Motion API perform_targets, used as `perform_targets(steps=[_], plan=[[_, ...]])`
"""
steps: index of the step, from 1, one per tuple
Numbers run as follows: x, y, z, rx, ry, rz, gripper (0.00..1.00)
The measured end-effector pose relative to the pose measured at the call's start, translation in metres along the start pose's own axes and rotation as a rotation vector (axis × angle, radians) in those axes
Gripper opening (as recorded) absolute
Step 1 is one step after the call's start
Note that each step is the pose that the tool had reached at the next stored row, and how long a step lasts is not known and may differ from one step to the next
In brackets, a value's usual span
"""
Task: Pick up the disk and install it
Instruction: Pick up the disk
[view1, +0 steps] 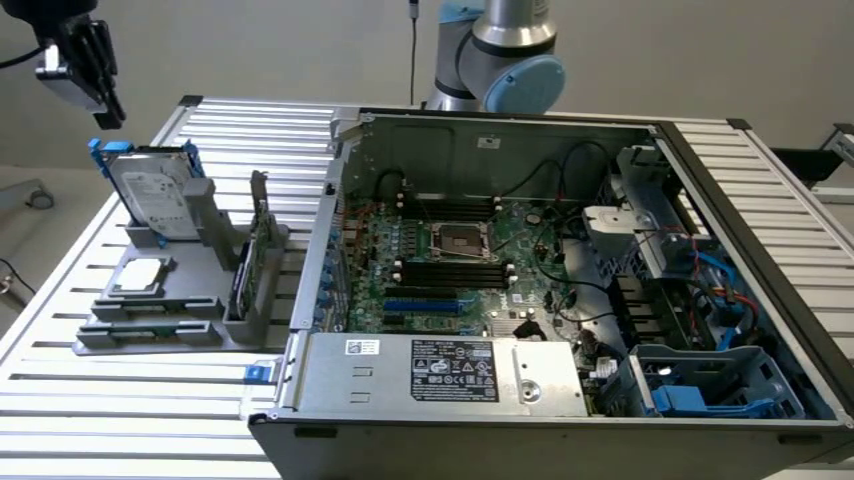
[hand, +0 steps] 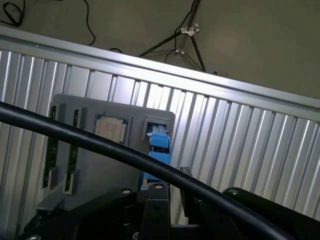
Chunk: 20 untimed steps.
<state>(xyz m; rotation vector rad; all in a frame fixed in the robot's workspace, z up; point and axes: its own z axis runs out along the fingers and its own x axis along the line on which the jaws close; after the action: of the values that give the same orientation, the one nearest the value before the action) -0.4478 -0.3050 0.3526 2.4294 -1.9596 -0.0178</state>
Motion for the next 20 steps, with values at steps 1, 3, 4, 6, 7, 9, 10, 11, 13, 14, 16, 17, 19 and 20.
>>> perform_targets(steps=[1, 3, 4, 6, 7, 9, 10, 11, 13, 14, 16, 17, 19, 20], plan=[[0.0, 0.0, 0.0, -0.0001, 0.0, 0.001, 0.3], [0.0, 0.0001, 0.0004, -0.0001, -0.0001, 0.005, 0.36], [0.0001, 0.0001, 0.0008, 0.0001, -0.0002, 0.01, 0.42], [0.0002, 0.0, 0.0017, -0.0001, -0.0006, 0.034, 0.48], [0.0002, 0.0, 0.0022, -0.0003, -0.0008, 0.047, 0.48], [0.0002, 0.0, 0.0034, -0.0004, -0.0011, 0.079, 0.48], [0.0002, 0.0, 0.004, -0.0006, -0.0012, 0.094, 0.48], [0.0002, 0.0, 0.0045, -0.0008, -0.0013, 0.109, 0.48], [0.0003, -0.0001, 0.0059, -0.0012, 0.0007, 0.131, 0.48], [0.0003, -0.0002, 0.0066, -0.0016, 0.0027, 0.139, 0.48], [0.0002, -0.0001, 0.0078, -0.0028, 0.0099, 0.151, 0.48], [0.0004, -0.0001, 0.0082, -0.0035, 0.0154, 0.154, 0.48], [0.0009, 0.0, 0.0084, -0.007, 0.0332, 0.156, 0.48], [0.0011, 0.0001, 0.0084, -0.0097, 0.0453, 0.156, 0.48]])
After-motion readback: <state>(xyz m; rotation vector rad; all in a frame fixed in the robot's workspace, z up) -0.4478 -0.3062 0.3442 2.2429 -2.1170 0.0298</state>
